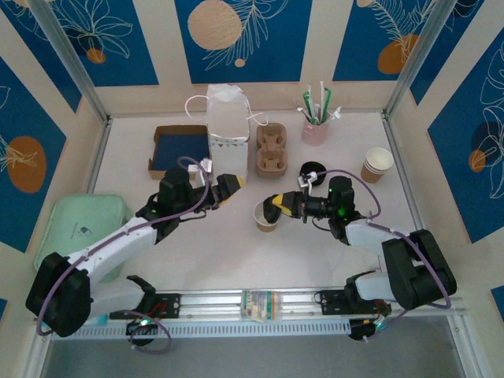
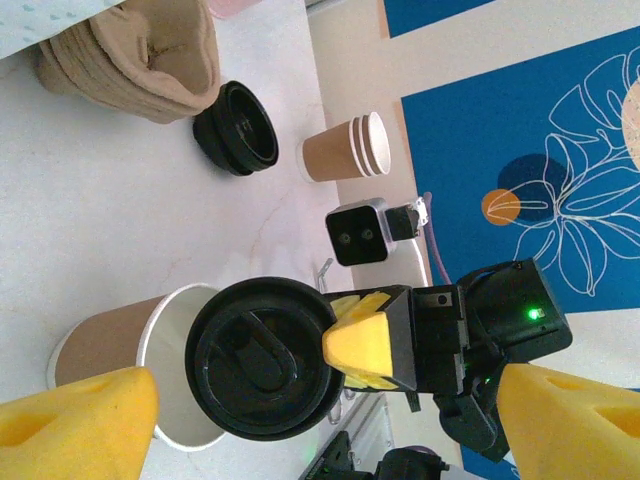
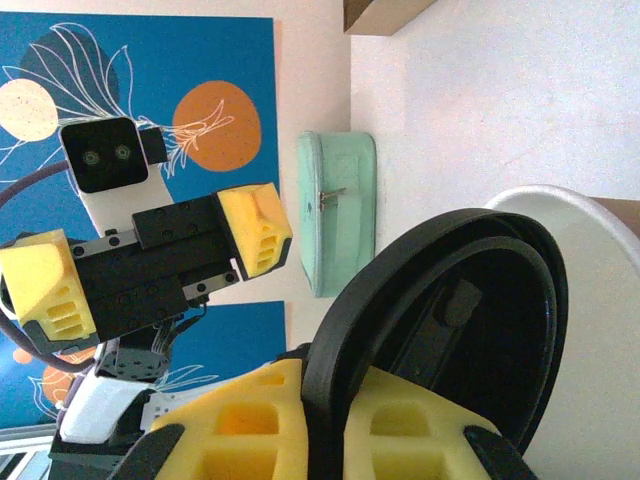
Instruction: Pack the takeout coffee
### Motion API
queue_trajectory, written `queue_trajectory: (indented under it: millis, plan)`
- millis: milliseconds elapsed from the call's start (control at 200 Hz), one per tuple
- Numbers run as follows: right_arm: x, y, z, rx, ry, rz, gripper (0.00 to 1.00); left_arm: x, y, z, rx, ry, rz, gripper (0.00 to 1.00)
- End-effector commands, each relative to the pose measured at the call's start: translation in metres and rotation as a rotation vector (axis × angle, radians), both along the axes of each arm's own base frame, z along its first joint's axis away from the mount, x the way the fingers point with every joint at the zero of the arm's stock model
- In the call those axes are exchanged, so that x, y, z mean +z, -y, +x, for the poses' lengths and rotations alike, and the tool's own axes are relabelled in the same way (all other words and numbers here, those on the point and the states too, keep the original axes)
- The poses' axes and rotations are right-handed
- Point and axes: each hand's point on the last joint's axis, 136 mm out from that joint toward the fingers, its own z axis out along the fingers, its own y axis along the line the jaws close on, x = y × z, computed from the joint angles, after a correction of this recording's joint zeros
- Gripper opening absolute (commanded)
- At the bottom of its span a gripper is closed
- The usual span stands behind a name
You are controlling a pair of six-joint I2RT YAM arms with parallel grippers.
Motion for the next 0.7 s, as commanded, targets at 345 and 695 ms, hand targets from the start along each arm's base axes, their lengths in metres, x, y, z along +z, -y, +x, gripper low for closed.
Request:
queue_trajectory:
  millis: [345,695]
  plan:
    - [-0.014,0.004,-0.001,0.028,-0.019,-0.035,0.12,-0.004,0.0,-0.001,0.003,0.014,0.008,0.88]
    - [-0.014,0.005,0.0,0.033,-0.025,-0.047,0.16,-0.004,-0.001,-0.001,0.004,0.013,0.017,0.88]
